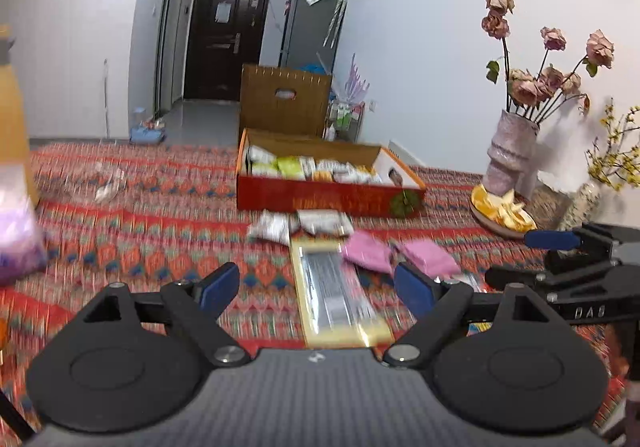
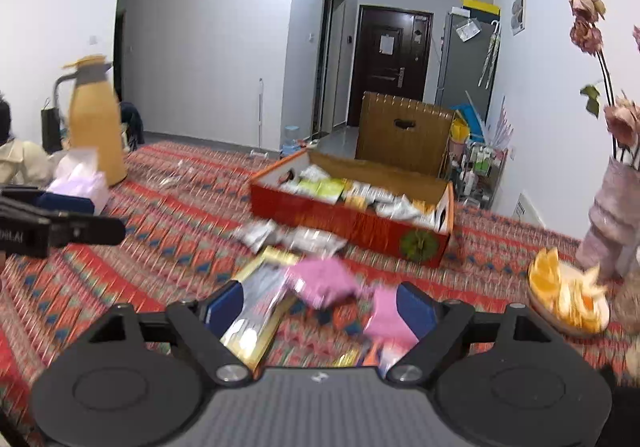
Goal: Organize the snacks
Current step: 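Move both open tools back to the remaining snacks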
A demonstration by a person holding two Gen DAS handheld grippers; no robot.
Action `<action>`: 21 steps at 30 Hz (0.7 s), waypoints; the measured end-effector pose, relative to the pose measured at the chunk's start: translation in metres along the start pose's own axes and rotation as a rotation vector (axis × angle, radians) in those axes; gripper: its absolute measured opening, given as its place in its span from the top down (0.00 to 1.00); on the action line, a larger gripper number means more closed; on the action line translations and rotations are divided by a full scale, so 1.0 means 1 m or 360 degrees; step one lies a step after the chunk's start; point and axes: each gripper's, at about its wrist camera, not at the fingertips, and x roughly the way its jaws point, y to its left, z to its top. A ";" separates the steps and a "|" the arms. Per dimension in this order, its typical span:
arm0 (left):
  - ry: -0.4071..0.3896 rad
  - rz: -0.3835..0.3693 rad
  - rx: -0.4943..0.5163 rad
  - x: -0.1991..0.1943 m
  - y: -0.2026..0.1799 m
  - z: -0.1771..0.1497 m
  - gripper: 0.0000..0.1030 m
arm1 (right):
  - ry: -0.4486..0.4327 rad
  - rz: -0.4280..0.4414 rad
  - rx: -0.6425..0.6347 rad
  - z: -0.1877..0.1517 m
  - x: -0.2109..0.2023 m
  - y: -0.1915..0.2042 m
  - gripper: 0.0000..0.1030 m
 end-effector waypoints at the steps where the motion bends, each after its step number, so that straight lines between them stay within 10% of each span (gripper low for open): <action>1: 0.0014 0.0001 -0.0019 -0.006 0.000 -0.009 0.16 | 0.0006 -0.0002 0.0007 -0.011 -0.008 0.005 0.18; 12: 0.0286 0.0062 -0.0090 -0.026 -0.006 -0.098 0.14 | 0.0172 0.0003 0.0264 -0.112 -0.053 0.026 0.18; 21: 0.0276 0.0076 -0.0100 -0.027 -0.003 -0.099 0.14 | 0.0216 -0.0046 0.0295 -0.129 -0.058 0.025 0.18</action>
